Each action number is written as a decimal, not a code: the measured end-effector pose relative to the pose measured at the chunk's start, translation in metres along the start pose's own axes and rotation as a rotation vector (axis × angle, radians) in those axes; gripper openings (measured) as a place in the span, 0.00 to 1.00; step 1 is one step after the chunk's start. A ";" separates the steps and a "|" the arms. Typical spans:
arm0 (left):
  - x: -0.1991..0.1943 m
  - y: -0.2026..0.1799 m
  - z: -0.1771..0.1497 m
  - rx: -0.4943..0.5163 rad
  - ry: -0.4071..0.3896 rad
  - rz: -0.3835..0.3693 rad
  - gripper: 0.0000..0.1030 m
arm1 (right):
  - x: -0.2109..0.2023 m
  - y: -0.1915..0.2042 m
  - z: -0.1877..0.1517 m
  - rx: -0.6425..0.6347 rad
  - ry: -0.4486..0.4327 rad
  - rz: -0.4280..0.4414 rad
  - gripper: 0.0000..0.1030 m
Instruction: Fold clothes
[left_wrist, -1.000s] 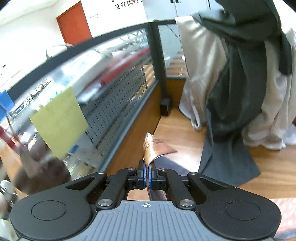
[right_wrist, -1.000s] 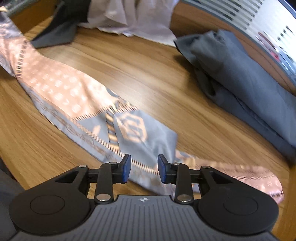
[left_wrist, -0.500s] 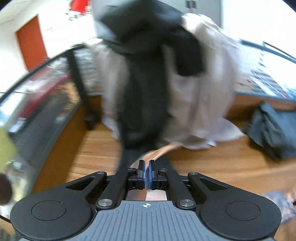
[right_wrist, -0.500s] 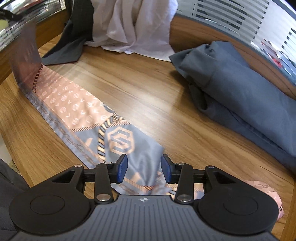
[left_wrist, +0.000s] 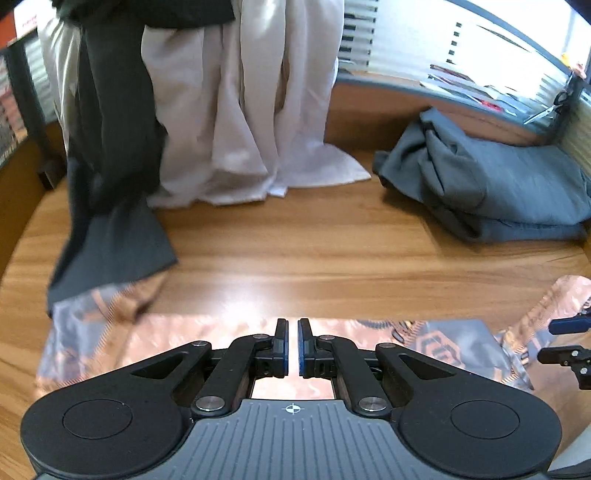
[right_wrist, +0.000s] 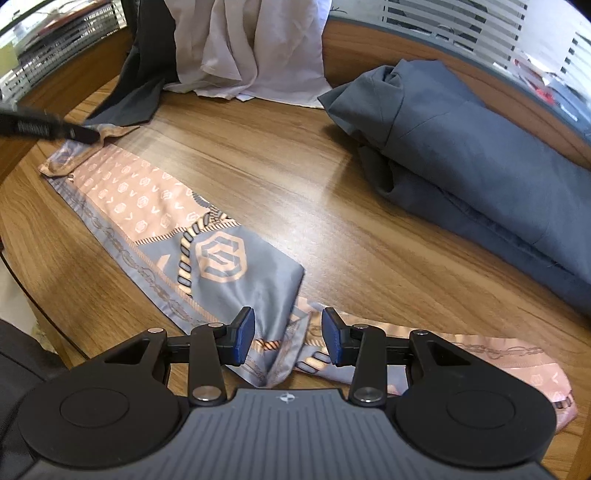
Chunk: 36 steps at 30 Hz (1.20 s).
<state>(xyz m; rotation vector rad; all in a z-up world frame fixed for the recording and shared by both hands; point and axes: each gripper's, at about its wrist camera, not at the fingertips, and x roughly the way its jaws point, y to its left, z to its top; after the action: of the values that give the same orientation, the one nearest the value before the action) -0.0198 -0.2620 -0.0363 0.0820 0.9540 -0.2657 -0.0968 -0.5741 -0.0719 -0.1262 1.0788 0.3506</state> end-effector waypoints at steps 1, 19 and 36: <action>0.001 0.001 -0.003 -0.009 0.005 0.004 0.07 | 0.001 0.001 0.002 0.001 0.000 0.008 0.44; -0.023 0.112 -0.048 -0.110 0.053 0.092 0.52 | 0.071 0.107 0.114 0.028 -0.012 0.179 0.48; -0.020 0.254 -0.069 -0.048 0.079 0.129 0.76 | 0.193 0.240 0.205 0.307 0.040 0.357 0.48</action>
<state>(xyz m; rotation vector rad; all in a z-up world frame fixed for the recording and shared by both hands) -0.0201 -0.0005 -0.0720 0.1106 1.0282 -0.1211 0.0753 -0.2512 -0.1288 0.3382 1.1829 0.4978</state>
